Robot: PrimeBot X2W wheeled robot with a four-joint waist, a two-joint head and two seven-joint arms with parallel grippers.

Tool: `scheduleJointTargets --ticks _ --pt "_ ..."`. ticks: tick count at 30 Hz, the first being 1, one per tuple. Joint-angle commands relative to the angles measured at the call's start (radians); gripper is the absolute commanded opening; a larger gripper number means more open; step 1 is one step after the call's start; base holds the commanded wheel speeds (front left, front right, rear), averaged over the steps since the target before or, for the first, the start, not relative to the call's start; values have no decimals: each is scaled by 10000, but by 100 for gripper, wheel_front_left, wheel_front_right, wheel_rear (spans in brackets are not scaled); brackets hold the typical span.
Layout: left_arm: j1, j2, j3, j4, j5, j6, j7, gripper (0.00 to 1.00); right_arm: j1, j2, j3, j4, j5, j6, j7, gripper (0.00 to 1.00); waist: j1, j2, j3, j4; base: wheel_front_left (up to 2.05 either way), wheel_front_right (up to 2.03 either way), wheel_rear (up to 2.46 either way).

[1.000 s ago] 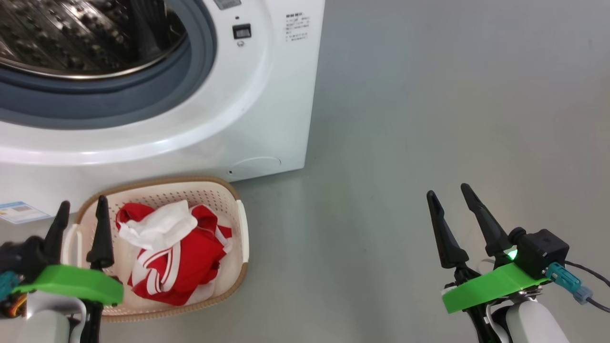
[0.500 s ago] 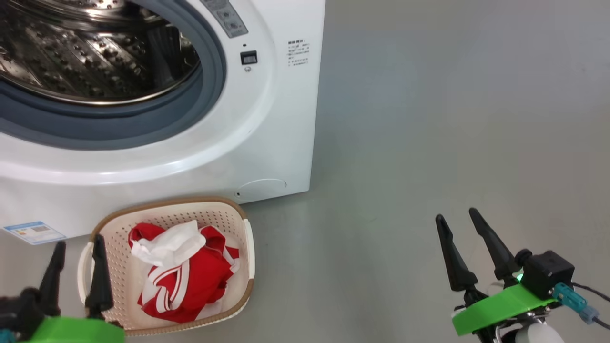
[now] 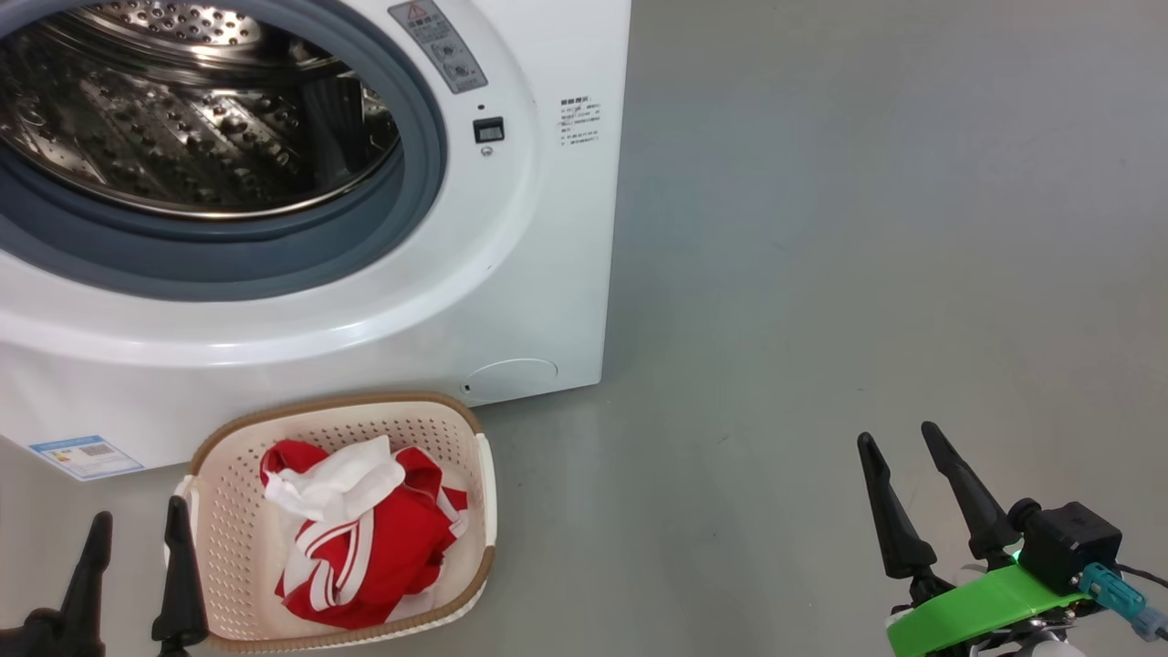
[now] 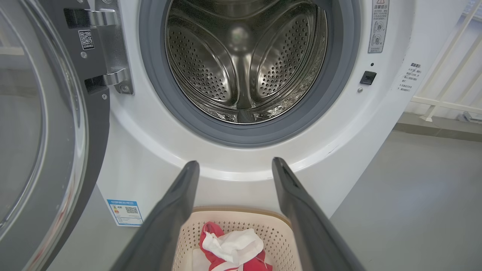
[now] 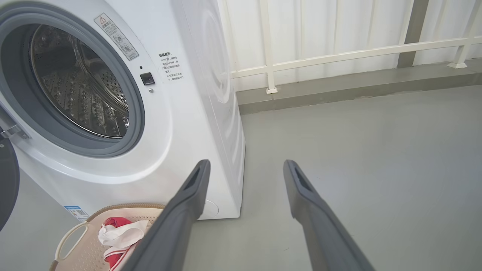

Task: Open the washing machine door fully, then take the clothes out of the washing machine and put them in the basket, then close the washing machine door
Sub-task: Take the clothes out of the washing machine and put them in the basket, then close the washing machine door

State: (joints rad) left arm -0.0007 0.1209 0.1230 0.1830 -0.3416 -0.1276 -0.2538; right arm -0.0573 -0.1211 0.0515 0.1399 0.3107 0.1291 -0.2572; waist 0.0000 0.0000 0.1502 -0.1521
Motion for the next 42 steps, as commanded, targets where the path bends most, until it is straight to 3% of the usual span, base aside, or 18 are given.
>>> scheduleJointTargets --ticks 1,31,42 --pt "-37 129 357 -307 114 -31 -80 100 65 -70 219 -257 40 16 -46 100 0 0 -16 -3 0 0 0" --pt "-114 53 310 -245 237 -31 -80 100 48 -130 240 -220 54 16 -46 100 0 0 -135 100 0 0 0" --pt "-178 42 379 -142 399 -31 -80 100 17 -113 232 -181 54 16 -46 100 0 0 -154 77 -86 86 0"
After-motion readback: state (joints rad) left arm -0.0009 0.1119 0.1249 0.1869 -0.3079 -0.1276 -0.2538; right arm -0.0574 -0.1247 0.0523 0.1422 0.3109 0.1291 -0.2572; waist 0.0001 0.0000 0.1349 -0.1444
